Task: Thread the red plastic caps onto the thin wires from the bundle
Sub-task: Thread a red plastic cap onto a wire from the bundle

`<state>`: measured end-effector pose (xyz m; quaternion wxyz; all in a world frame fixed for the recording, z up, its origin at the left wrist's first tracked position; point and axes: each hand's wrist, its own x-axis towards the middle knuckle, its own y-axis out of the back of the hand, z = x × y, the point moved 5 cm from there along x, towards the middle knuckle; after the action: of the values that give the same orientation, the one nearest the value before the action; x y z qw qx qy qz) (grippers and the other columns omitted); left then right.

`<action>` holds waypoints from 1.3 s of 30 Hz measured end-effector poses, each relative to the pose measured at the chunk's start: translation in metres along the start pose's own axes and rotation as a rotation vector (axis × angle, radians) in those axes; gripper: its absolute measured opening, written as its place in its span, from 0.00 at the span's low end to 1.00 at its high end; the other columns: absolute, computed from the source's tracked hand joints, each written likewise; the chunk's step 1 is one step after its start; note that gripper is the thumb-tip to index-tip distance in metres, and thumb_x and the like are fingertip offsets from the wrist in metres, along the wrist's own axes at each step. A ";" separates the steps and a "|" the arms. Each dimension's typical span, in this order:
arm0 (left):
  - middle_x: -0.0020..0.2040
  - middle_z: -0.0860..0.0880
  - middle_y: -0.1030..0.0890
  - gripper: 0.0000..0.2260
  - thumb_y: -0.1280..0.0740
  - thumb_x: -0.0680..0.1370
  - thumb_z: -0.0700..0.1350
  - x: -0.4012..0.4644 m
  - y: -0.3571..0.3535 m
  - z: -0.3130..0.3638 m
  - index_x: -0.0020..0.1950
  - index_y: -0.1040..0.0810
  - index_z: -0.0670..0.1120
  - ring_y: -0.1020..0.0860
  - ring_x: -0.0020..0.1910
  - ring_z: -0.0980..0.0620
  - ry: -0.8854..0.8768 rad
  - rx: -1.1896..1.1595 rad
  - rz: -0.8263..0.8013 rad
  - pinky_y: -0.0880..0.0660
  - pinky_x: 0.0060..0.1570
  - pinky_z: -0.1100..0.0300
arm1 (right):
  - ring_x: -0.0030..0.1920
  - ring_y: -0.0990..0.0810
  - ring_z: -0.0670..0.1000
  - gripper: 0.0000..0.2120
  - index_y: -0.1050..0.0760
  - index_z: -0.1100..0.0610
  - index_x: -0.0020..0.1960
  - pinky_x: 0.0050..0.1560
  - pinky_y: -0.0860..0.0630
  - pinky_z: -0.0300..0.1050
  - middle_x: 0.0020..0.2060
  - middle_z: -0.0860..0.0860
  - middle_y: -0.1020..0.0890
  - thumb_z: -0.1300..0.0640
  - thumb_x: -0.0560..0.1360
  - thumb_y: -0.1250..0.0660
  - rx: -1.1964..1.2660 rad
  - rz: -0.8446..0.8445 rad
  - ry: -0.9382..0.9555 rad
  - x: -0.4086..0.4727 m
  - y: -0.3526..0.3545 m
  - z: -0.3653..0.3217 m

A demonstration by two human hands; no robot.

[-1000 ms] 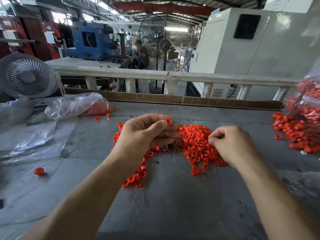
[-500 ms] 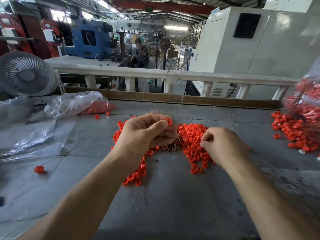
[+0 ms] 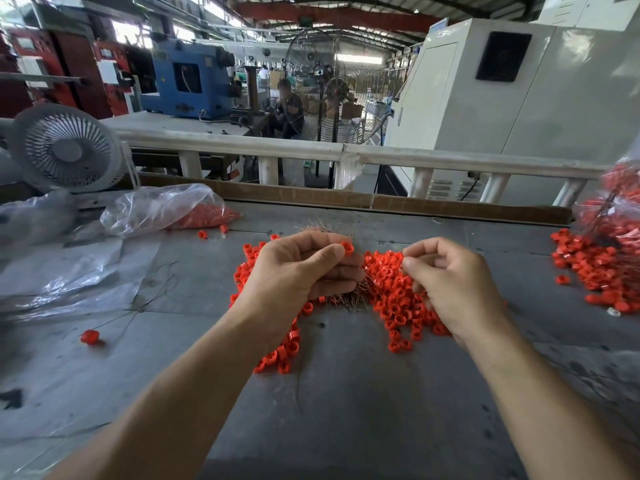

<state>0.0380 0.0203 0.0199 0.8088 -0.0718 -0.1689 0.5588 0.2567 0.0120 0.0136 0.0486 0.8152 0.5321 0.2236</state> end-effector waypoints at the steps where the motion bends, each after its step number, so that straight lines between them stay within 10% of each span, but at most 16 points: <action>1: 0.50 0.37 0.14 0.06 0.33 0.81 0.37 0.000 0.000 0.000 0.55 0.18 0.37 0.14 0.48 0.43 0.001 0.002 0.001 0.17 0.43 0.58 | 0.32 0.22 0.45 0.07 0.17 0.51 0.43 0.30 0.28 0.42 0.31 0.45 0.19 0.62 0.76 0.27 0.104 -0.045 -0.002 -0.003 -0.004 -0.005; 7: 0.49 0.38 0.14 0.06 0.33 0.81 0.37 0.000 0.000 -0.002 0.55 0.18 0.38 0.14 0.47 0.44 0.009 -0.005 0.020 0.18 0.43 0.59 | 0.29 0.26 0.47 0.05 0.15 0.52 0.48 0.26 0.30 0.40 0.29 0.49 0.22 0.61 0.78 0.28 0.328 -0.232 0.076 -0.023 -0.029 -0.030; 39: 0.48 0.35 0.15 0.07 0.33 0.81 0.35 -0.004 -0.008 0.004 0.56 0.18 0.37 0.14 0.48 0.43 -0.072 0.137 -0.019 0.16 0.47 0.58 | 0.48 0.15 0.47 0.06 0.15 0.50 0.48 0.50 0.19 0.40 0.43 0.44 0.14 0.61 0.75 0.24 0.096 -0.070 0.386 -0.037 -0.026 -0.054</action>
<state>0.0425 0.0133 0.0250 0.8105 0.0052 -0.1600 0.5634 0.1998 -0.0180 0.0419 -0.0854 0.7398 0.5694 0.3482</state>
